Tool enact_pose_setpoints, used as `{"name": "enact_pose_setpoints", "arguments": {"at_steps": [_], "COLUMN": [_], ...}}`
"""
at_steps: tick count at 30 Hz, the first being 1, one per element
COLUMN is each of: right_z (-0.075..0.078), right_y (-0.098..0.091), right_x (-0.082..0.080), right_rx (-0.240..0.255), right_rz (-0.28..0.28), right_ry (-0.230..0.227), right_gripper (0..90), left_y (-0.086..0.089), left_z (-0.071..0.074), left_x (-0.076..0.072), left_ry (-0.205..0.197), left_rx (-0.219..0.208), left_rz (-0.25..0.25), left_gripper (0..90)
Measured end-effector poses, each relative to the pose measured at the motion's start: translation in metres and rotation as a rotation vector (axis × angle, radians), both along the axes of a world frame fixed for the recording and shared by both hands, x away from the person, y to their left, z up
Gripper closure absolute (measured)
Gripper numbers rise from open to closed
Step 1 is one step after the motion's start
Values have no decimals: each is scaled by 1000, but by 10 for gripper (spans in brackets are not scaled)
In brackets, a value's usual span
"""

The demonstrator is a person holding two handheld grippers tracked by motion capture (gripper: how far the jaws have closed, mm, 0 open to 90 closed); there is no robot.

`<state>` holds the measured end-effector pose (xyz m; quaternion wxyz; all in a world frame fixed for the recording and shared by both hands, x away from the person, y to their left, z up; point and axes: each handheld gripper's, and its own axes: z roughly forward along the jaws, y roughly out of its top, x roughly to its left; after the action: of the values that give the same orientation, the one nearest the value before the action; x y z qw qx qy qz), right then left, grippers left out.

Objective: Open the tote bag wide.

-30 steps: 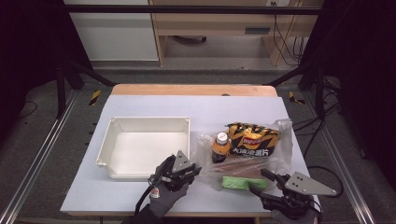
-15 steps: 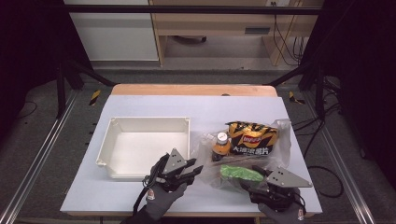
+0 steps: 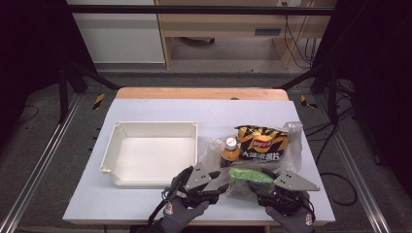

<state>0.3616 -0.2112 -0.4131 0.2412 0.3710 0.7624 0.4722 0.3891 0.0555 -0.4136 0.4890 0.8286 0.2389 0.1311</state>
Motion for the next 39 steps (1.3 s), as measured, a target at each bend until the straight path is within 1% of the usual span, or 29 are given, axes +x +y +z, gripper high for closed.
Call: {"name": "enact_pose_setpoints", "arguments": {"at_steps": [1, 2, 3, 4, 6, 8, 9, 10, 12, 13, 14, 16, 19, 22, 23, 26, 27, 29, 32, 33, 35, 36, 37, 39], "right_z": [1, 3, 5, 7, 11, 12, 13, 13, 12, 11, 11, 10, 7, 4, 3, -1, -3, -6, -7, -7, -4, -1, 3, 12], "right_y": [-1, -3, -5, -8, -14, -21, -24, -27, -30, -31, -31, -29, -26, -25, -24, -21, -20, -20, -19, -20, -21, -22, -23, -25], "right_x": [-1, -2, -3, -5, -9, -14, -16, -17, -20, -21, -22, -24, -23, -21, -21, -19, -18, -16, -16, -16, -17, -18, -20, -24], "right_rx": [13, 23, 30, 41, 56, 64, 71, 71, 74, 72, 71, 54, 42, 44, 43, 28, 21, 26, 29, 29, 47, 58, 72, 96], "right_rz": [3, 4, 2, -4, -16, -34, -39, -42, -41, -38, -32, -32, -43, -56, -56, -65, -70, -72, -77, -77, -67, -66, -66, -56], "right_ry": [0, -3, -7, -9, -11, -20, -21, -17, -6, -1, 2, 7, 16, 26, 31, 44, 50, 64, 64, 63, 52, 40, 23, -16], "right_gripper": [363, 362, 361, 362, 376, 394, 409, 443, 475, 518, 537, 615, 671, 671, 668, 671, 678, 686, 685, 665, 590, 567, 553, 574], "left_y": [-2, -3, -4, -4, -5, -4, -4, -3, -1, 0, 1, 3, 7, 5, 3, -1, -2, -4, -5, -5, -3, -2, -2, -1], "left_z": [-1, -1, -2, -2, -1, 1, 2, 2, 4, 6, 7, 11, 15, 12, 10, 0, -4, -10, -14, -14, -11, -9, -8, -5], "left_x": [0, 1, 2, 3, 4, 4, 4, 4, 3, 3, 3, 1, -5, -13, -16, -20, -20, -19, -17, -16, -15, -14, -13, -11], "left_ry": [-5, -10, -7, 2, 12, 14, 14, 15, 9, 7, 3, -8, -24, -39, -41, -28, -22, -12, -3, -4, -12, -14, -14, -18], "left_rx": [15, 38, 48, 51, 60, 68, 69, 63, 51, 41, 28, 1, -34, -27, -16, 19, 27, 41, 40, 36, 31, 31, 27, 18], "left_rz": [8, 14, 18, 21, 25, 28, 30, 31, 33, 33, 34, 35, 2, -43, -53, -67, -70, -72, -67, -62, -52, -47, -43, -31], "left_gripper": [620, 677, 724, 775, 846, 889, 895, 897, 898, 898, 898, 898, 898, 897, 896, 895, 895, 893, 892, 892, 892, 892, 892, 892]}}
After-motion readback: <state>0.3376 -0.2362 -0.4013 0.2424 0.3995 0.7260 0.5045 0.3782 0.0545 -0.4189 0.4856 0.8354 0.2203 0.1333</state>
